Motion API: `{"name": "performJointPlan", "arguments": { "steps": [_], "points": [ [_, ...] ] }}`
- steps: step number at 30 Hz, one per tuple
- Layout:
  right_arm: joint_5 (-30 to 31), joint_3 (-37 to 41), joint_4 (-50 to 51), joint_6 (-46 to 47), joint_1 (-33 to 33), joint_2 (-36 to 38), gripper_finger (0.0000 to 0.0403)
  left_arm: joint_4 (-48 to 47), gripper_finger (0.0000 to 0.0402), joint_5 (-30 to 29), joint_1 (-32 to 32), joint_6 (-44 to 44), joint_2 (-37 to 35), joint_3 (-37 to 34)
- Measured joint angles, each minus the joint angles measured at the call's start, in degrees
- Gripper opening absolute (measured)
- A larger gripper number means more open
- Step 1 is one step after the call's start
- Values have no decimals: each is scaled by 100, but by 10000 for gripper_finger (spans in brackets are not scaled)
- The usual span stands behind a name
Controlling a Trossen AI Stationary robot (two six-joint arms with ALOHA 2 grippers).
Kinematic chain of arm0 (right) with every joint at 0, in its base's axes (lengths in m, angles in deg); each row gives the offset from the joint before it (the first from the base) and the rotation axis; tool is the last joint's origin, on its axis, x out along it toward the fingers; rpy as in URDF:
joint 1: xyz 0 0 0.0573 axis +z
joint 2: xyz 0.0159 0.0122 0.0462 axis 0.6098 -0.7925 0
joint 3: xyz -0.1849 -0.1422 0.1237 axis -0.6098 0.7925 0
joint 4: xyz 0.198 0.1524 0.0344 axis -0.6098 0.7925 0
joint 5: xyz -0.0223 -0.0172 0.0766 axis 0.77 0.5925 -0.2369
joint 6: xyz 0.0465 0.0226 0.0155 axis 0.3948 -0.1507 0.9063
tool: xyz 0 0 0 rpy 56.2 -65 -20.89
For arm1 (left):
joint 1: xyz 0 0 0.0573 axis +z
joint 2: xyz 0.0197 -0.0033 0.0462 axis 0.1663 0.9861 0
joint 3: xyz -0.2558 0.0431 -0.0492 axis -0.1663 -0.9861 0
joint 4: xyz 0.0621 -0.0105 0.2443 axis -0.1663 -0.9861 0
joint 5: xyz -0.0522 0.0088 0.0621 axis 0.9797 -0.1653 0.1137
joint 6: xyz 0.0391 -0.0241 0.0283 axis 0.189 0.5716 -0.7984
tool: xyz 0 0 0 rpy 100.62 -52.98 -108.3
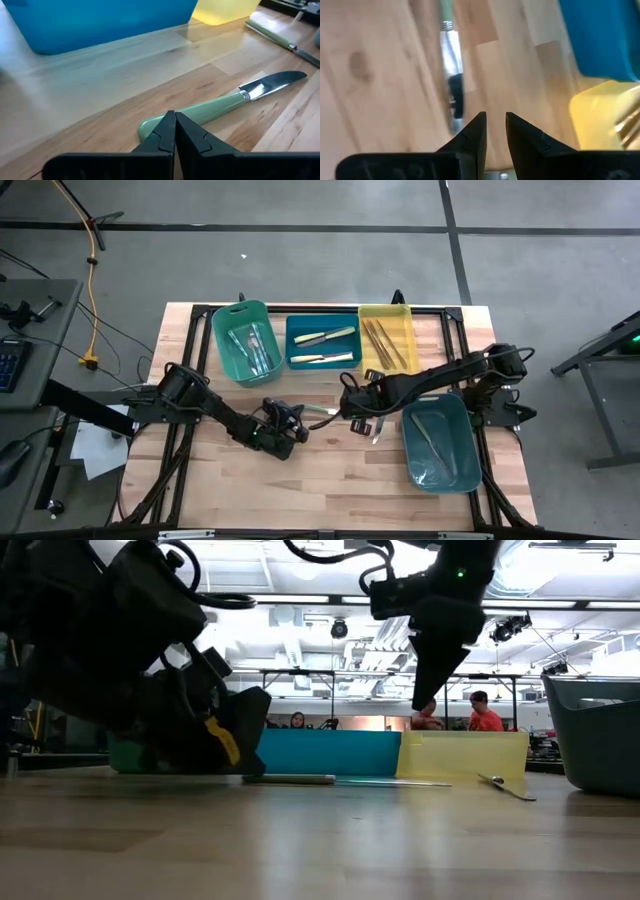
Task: Sort silverware by color (type)
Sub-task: Put the green knife into the green bin
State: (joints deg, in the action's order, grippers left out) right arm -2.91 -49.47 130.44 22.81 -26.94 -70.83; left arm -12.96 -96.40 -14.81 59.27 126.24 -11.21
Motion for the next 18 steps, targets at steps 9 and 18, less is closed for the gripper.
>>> {"name": "performJointPlan", "arguments": {
  "steps": [9,18],
  "points": [
    [-908,264,-513,46,7,-2,66,-52,0,29,3,43,93,-3],
    [-1402,1027,-1829,-104,-334,-4,93,-84,0,-64,-44,37,109,-9]
  ]
}}
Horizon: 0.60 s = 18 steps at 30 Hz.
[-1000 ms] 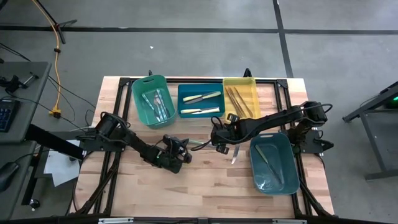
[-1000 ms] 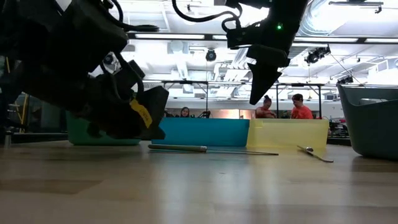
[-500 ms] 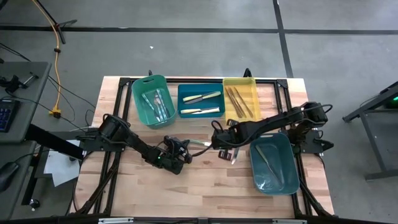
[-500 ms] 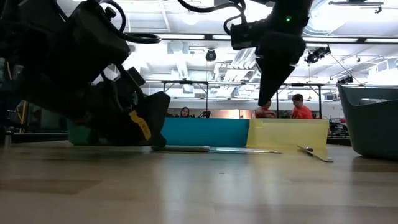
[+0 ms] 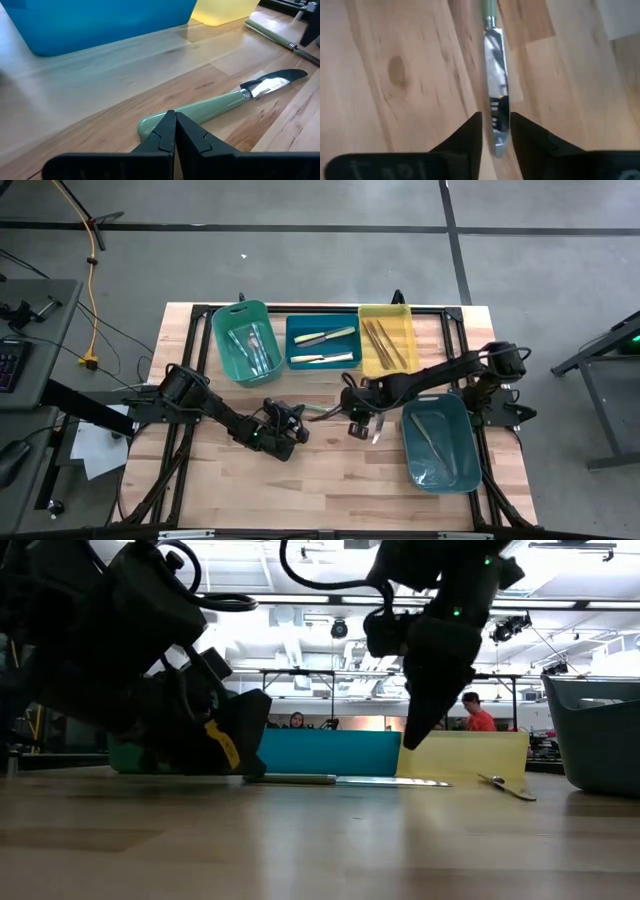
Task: Sort silverware by color (type)
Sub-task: Put the green knife into the green bin
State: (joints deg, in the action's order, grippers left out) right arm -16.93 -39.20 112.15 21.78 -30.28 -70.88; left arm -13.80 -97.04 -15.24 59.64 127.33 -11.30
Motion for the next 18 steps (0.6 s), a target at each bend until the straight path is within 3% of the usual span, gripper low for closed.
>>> {"name": "performJointPlan", "arguments": {
  "steps": [4,9,18],
  "points": [
    [-548,209,-526,-53,-239,0,137,-4,0,-46,-2,0,2,-2],
    [-660,346,-605,-169,-571,0,184,-6,0,-62,-2,-2,2,-4],
    [-1378,563,-912,-133,-843,-261,193,-16,0,-227,-7,-50,13,-15]
  ]
}}
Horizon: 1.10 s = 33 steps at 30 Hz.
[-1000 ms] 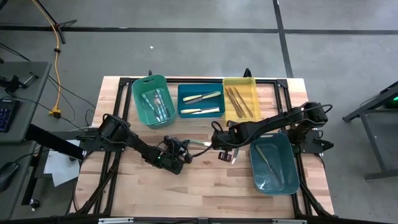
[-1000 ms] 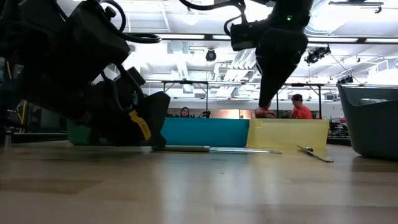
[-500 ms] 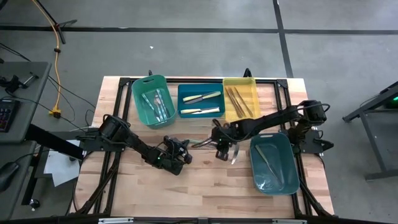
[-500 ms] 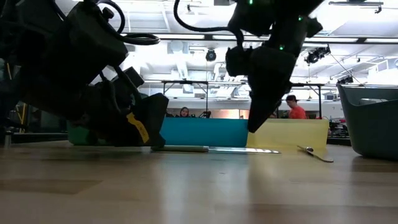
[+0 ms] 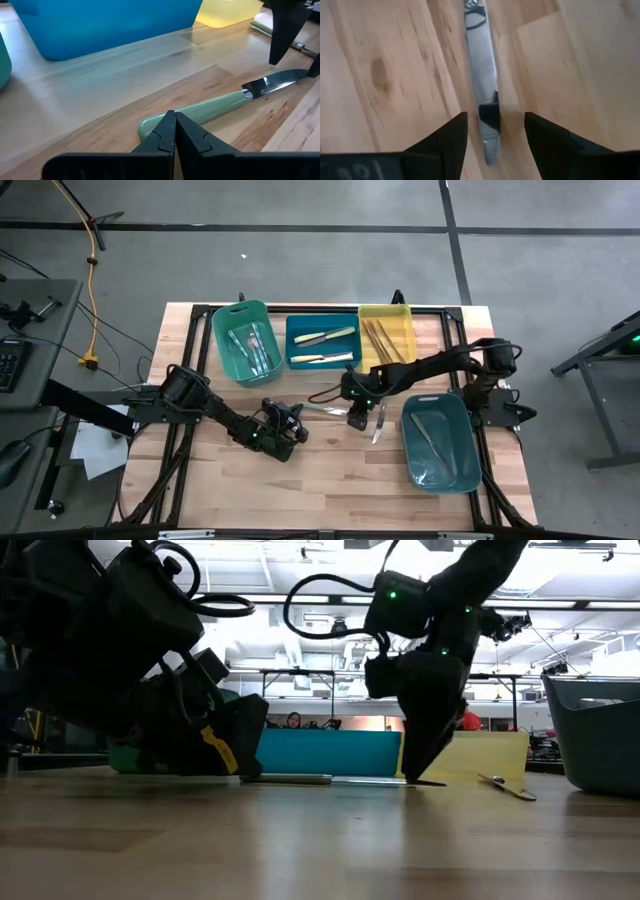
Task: Sort silverware by color (type)
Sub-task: Put the green knife into the green bin
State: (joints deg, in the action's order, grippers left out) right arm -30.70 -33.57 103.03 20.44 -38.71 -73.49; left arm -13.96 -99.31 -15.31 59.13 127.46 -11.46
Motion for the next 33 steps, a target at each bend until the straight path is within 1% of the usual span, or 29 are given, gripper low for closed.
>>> {"name": "performJointPlan", "arguments": {
  "steps": [2,8,11,14,19,26,30,33],
  "points": [
    [-110,0,-201,62,9,-105,193,2,0,-10,0,0,0,0],
    [-34,-27,-264,266,68,-337,193,33,0,-31,2,-3,0,-1],
    [45,-36,-270,286,149,-348,192,35,0,-59,2,-2,0,-2],
    [180,-48,-279,410,286,-361,182,38,0,-73,4,37,0,0],
    [603,-45,-287,545,536,-383,151,63,0,-76,4,48,0,0],
    [822,-38,-264,630,684,-392,109,89,0,-83,4,48,0,0],
    [954,-36,-231,637,703,-392,73,105,0,-84,4,48,0,0],
    [930,-36,-226,645,706,-405,41,137,0,-84,7,48,0,0]
  ]
}}
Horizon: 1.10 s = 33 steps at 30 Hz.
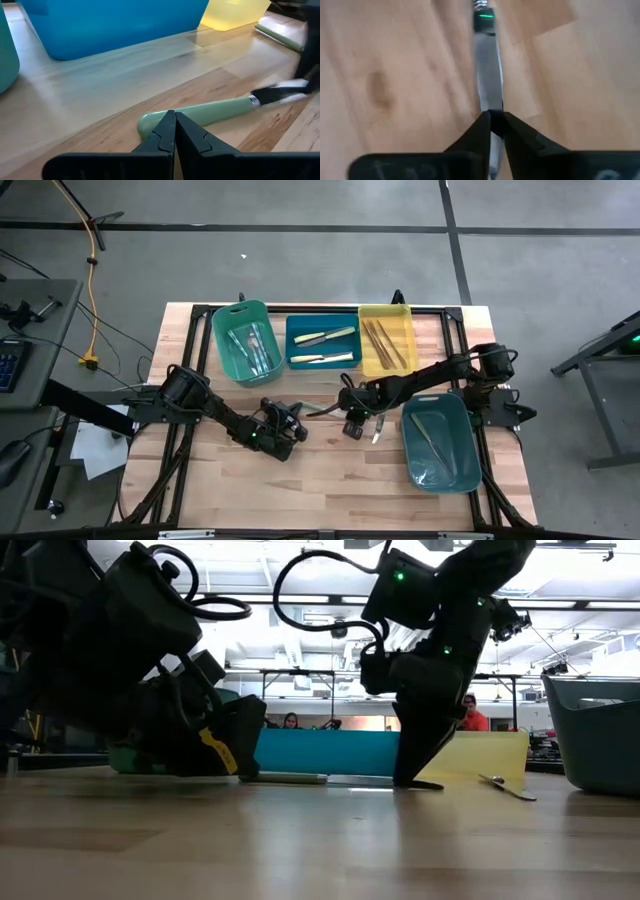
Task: Sort silverware by color (type)
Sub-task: Put the green knife into the green bin
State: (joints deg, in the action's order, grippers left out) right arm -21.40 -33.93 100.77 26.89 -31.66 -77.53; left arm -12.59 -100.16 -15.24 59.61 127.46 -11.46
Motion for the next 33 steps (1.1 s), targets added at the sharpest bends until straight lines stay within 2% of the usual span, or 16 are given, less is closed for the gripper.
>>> {"name": "performJointPlan", "arguments": {
  "steps": [5,16,19,23,27,33],
  "points": [
    [-186,-9,-66,4,8,-58,6,-11,0,77,-5,2,8,-6],
    [-123,-13,-74,-43,8,-80,2,122,1,45,0,-73,9,-10],
    [-142,-13,-73,-52,8,-62,1,152,1,242,5,-272,-89,-11],
    [-184,1,-92,-173,8,5,0,158,1,622,4,-598,-384,-7],
    [-204,15,-67,-207,8,142,0,162,1,717,-8,-1148,-831,-7],
    [-234,26,76,-280,8,295,1,129,1,772,-54,-2476,-1879,-4]
  ]
}}
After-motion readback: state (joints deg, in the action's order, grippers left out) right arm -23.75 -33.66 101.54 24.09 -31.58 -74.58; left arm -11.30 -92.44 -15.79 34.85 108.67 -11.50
